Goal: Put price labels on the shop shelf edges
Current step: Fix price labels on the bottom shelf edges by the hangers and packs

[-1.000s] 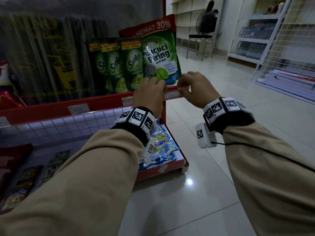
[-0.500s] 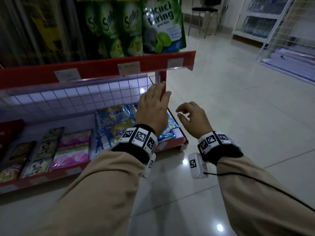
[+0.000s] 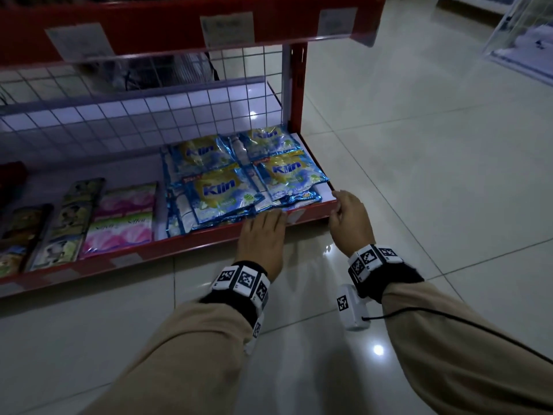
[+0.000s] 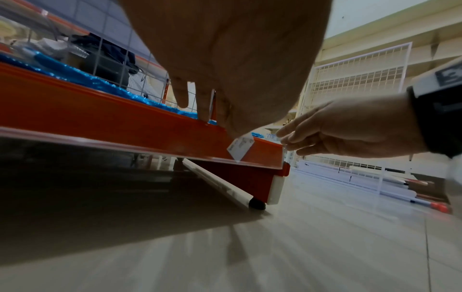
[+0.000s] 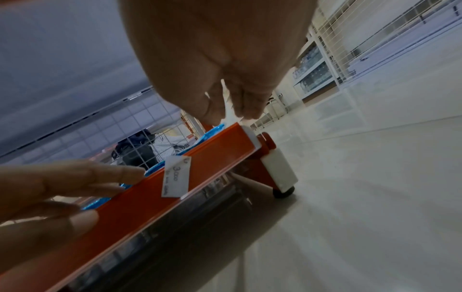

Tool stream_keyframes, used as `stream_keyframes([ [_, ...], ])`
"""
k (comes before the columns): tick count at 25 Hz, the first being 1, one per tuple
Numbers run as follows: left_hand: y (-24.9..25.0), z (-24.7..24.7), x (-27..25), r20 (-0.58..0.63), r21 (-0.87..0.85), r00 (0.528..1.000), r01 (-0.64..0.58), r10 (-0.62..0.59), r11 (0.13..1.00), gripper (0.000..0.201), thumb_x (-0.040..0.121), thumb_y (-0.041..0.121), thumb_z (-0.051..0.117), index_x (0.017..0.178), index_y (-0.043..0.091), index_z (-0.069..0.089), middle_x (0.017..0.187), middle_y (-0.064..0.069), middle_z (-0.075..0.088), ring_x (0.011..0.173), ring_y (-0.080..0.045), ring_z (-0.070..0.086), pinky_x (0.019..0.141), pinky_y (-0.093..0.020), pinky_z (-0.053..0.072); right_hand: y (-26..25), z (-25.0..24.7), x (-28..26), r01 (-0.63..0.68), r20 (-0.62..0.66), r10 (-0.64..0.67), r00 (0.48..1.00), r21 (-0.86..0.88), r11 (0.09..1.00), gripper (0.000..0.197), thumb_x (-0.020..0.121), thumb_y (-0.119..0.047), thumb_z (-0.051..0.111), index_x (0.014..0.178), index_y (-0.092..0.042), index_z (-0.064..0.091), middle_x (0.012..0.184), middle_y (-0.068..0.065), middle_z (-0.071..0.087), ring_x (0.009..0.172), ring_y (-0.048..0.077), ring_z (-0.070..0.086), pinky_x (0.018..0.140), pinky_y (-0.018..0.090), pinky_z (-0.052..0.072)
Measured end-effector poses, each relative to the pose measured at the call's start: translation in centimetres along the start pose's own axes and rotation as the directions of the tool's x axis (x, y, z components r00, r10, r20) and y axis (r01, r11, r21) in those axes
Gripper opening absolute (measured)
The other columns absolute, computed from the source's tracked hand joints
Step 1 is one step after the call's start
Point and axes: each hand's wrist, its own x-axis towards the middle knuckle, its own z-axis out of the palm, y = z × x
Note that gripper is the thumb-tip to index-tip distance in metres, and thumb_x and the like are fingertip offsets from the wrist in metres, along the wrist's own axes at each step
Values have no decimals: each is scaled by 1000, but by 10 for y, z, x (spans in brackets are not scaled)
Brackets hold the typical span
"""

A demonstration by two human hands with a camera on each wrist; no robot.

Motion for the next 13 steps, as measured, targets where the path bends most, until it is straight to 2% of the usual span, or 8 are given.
stream_keyframes([
  [2,-1,5,0,-14,-7,1000,-13,13,1000,69,84,11,46,147,12,20,151,-7,23,136,-27,23,111,-43,23,1,4,-3,-59,-28,61,998,64,996,43,88,-4,46,131,-7,51,124,14,60,110,28,55,93,36,45],
  [4,0,8,-1,-23,-20,1000,-10,9,1000,68,84,12,45,147,12,21,151,-7,21,136,-27,22,109,-42,24,2,4,-8,-70,-62,79,995,127,989,43,86,-5,47,127,-14,55,109,9,66,94,25,61,77,28,46],
  [5,1,10,0,-26,-25,1000,-2,2,1000,67,84,12,44,147,12,20,151,-7,20,136,-28,21,109,-42,25,1,5,-10,-72,-78,84,993,150,986,42,86,-5,47,125,-15,57,107,8,68,92,24,62,75,28,47],
  [8,2,15,0,-19,-35,1000,12,-13,999,68,86,14,43,148,10,15,153,-8,15,138,-29,17,110,-43,25,0,9,-16,-94,-141,122,983,187,978,39,86,-8,50,123,-14,60,108,9,68,95,26,63,84,37,52],
  [10,3,16,0,-20,-37,1000,19,-20,999,70,87,15,43,149,10,12,153,-8,14,138,-29,16,111,-43,23,3,11,-17,-96,-174,129,976,185,978,37,86,-9,52,122,-13,61,112,8,66,99,24,62,89,37,51],
  [13,5,16,-2,-31,-9,999,44,-45,999,72,85,16,46,149,11,14,153,-9,14,138,-30,14,112,-44,18,9,10,-14,-34,-122,35,992,12,999,35,84,-9,55,119,-12,60,118,12,56,109,28,51,90,38,46],
])
